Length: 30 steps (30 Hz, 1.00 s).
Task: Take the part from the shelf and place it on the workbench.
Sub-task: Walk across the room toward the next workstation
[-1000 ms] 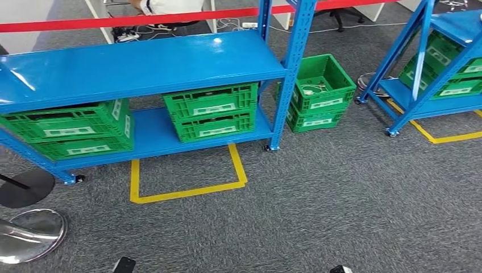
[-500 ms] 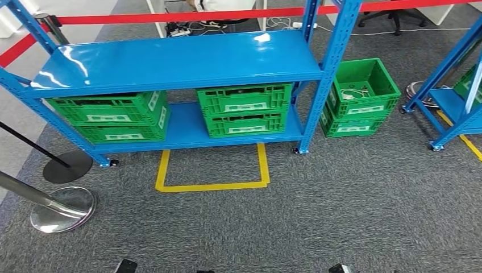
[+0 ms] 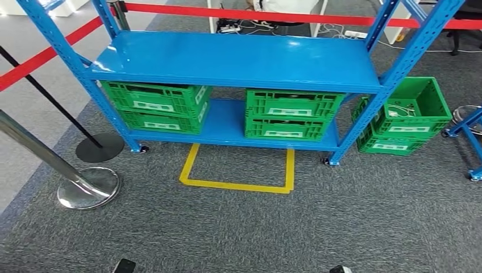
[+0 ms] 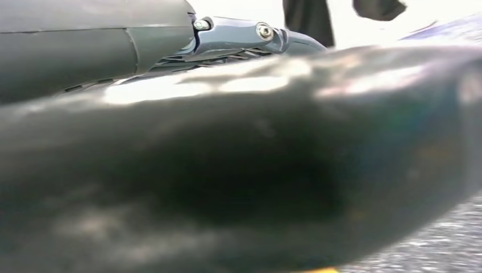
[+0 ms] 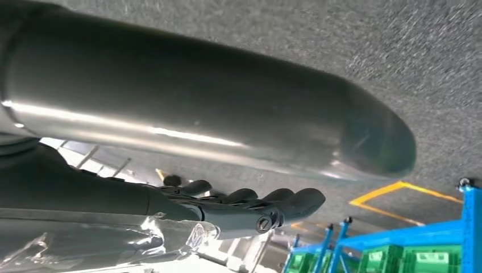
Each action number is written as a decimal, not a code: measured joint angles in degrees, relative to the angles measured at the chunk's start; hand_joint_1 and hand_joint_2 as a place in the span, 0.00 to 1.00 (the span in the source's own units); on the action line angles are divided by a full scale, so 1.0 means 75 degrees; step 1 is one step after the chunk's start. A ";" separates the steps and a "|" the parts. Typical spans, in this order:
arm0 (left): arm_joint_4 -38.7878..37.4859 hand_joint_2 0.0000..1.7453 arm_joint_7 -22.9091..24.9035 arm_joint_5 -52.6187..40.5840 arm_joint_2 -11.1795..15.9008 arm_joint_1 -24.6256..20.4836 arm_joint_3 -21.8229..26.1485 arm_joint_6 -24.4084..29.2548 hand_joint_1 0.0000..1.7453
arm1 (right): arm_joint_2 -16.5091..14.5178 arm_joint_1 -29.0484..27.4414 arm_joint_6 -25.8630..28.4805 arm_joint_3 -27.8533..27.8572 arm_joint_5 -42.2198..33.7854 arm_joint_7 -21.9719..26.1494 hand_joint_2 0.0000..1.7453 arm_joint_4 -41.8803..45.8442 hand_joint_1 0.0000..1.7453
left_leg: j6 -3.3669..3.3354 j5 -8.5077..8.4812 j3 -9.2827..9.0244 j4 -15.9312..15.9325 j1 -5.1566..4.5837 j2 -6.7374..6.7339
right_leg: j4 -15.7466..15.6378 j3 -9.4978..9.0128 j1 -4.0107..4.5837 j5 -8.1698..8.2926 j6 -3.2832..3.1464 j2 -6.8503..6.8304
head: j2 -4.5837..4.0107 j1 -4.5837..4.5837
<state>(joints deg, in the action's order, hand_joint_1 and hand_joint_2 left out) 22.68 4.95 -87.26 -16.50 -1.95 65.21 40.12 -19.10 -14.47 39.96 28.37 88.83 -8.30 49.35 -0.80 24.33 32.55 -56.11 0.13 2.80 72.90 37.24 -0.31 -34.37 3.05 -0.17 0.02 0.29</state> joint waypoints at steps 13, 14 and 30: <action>-0.0566 0.00 -0.0124 0.0247 0.0245 -0.0125 0.0139 -0.0086 0.00 | 0.0144 0.0653 -0.0065 0.0649 -0.0997 0.0635 0.00 -0.1647 0.00 | 0.0438 0.0905 0.1021 -0.1943 0.0025 -0.0248 | -0.1909 -0.0836 -0.0045 0.0880 -0.0381 0.0139 | 0.0000 -0.0102; -0.0615 0.00 -0.0124 0.0260 0.0265 -0.0136 0.0147 -0.0094 0.00 | 0.0165 0.0705 -0.0069 0.0749 -0.1060 0.0664 0.00 -0.1864 0.00 | 0.0442 0.0995 0.1147 -0.2202 0.0025 -0.0263 | -0.1909 -0.0836 -0.0040 0.0875 -0.0388 0.0102 | 0.0000 -0.0103; -0.1086 0.00 -0.0122 0.0278 0.0509 -0.0181 0.0261 -0.0133 0.00 | 0.0442 0.1291 -0.0056 0.1384 -0.1123 0.0762 0.00 -0.3626 0.00 | 0.0235 0.0000 0.0033 -0.0026 -0.0036 -0.0329 | -0.2038 -0.0845 0.0036 0.0867 -0.0272 -0.0048 | 0.0000 -0.0076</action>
<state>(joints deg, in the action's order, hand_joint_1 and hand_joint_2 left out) 14.54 4.04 -85.18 -12.68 -3.30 67.17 39.12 -15.79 -4.78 39.54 38.75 80.41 -2.58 22.16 0.96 24.33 32.80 -56.30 -0.14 0.33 57.61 30.90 -0.03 -27.87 1.01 -0.53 0.02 -0.28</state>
